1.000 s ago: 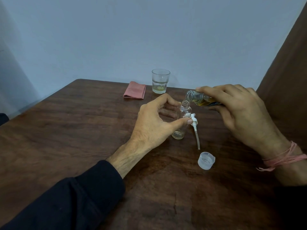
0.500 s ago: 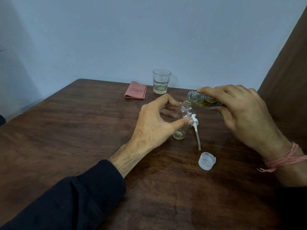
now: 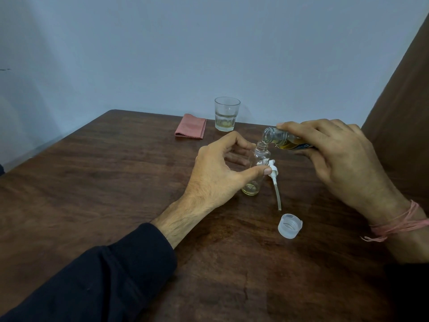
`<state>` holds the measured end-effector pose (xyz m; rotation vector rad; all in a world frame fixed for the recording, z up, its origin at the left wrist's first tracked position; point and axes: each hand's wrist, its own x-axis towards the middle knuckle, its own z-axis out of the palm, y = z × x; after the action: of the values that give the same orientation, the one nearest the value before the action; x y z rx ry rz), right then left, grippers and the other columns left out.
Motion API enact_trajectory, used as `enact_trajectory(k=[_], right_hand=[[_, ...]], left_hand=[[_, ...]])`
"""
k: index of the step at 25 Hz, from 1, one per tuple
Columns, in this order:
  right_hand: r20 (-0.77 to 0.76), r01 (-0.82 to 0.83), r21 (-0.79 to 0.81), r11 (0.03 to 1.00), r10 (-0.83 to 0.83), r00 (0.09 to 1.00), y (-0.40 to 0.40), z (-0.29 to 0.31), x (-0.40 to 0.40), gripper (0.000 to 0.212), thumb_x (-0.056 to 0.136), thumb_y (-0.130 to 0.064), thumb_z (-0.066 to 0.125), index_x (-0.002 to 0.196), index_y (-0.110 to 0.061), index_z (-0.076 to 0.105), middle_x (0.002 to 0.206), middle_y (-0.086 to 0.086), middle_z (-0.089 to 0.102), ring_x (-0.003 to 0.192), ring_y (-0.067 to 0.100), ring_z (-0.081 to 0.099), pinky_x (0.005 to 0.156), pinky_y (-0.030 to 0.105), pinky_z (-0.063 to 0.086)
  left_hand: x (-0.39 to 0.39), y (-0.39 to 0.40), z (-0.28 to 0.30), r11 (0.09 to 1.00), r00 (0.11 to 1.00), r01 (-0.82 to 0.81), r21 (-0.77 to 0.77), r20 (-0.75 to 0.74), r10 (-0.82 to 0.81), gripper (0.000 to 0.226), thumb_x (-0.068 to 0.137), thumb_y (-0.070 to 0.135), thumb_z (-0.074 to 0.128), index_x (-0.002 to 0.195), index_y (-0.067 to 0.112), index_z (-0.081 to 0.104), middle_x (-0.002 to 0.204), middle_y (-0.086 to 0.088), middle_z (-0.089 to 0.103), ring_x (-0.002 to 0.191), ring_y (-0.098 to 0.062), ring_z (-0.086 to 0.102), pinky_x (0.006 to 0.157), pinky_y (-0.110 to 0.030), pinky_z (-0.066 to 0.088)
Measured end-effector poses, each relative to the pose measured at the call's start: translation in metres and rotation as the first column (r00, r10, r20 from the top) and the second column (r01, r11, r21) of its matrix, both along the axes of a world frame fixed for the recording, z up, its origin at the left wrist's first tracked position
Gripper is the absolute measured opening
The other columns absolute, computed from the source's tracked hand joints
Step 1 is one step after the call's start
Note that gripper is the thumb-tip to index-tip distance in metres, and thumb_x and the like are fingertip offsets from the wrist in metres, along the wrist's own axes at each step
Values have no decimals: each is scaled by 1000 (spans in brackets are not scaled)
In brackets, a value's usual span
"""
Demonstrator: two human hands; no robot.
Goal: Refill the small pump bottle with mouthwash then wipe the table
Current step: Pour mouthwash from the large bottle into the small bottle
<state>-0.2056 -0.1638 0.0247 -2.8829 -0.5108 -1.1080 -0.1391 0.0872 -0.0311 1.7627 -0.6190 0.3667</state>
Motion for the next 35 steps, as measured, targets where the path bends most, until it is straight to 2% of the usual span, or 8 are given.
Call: enact_trajectory(k=[7,14,35], right_hand=[[7,-11,-5,1000,11,1000,-1,-1,1,61,102,-14,65,160,-30,55,132,6,72,118,35,66,95,54,47],[20,-13,-4,1000,13,1000,-2,-2,2,65,101,-9,71,160,-30,55,131,7,72,118,35,66,95,54,47],[24,-14,-4,1000,14,1000,-2,0,1,62,101,-9,70,159,-29,57,130,6,72,117,36,66,95,54,47]], left_hand=[[0,0,1,1000,1000,9,-10,5,-9,45,74,49,108,103,33,76,106,16,85,93,-5,84,84,-30,71],[0,0,1,1000,1000,7,-6,-10,-7,46,74,47,108,104,32,77,103,13,85,93,-5,84,86,-36,72],[-1,0,2,1000,1000,1,10,-13,-1,46,75,49,107,105,32,77,104,14,85,94,-3,84,87,-34,71]])
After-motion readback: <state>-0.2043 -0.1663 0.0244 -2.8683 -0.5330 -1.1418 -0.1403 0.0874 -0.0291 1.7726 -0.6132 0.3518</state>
